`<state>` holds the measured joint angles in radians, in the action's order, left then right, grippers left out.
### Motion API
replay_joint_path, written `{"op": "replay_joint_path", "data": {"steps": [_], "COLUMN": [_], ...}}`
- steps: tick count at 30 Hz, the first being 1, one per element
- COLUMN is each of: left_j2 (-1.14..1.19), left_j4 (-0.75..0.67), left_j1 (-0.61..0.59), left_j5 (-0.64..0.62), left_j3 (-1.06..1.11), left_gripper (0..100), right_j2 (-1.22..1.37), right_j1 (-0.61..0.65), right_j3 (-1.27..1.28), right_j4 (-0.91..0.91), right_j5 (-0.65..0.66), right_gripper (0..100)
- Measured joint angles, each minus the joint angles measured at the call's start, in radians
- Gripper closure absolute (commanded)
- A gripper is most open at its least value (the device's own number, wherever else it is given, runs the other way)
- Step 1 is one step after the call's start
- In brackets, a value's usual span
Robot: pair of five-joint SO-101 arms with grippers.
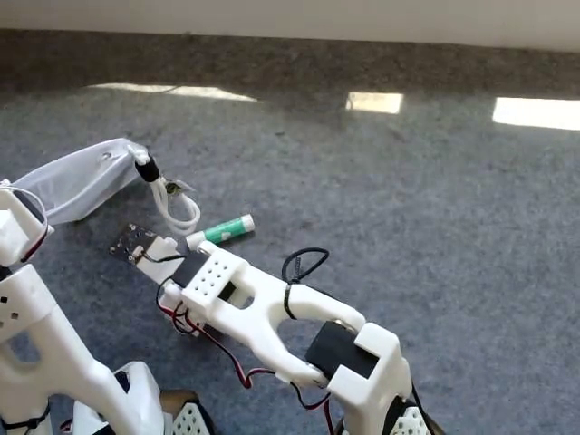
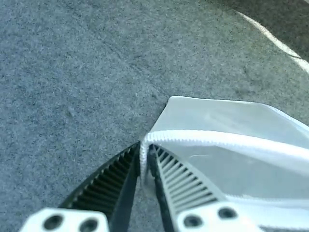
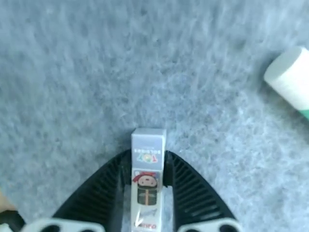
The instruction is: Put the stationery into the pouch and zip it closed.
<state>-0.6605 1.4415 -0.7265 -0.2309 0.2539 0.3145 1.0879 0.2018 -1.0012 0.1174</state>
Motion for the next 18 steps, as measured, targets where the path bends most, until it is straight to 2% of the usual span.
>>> {"op": "replay_joint_path", "data": {"steps": [6, 18], "left_j2": [0.0, -0.012], "left_j4": [0.0, -0.006], "left_j1": [0.0, 0.04], "left_j5": [0.0, 0.0], "left_j3": [0.0, 0.018], "left_gripper": [99, 99], "right_j2": [-0.043, -0.381], "right_j1": [-0.002, -0.002], "right_j3": [0.011, 0.189], "right_j4": [-0.014, -0.034], "right_j5": [0.0, 0.002], "right_gripper": [99.5, 99.5]}}
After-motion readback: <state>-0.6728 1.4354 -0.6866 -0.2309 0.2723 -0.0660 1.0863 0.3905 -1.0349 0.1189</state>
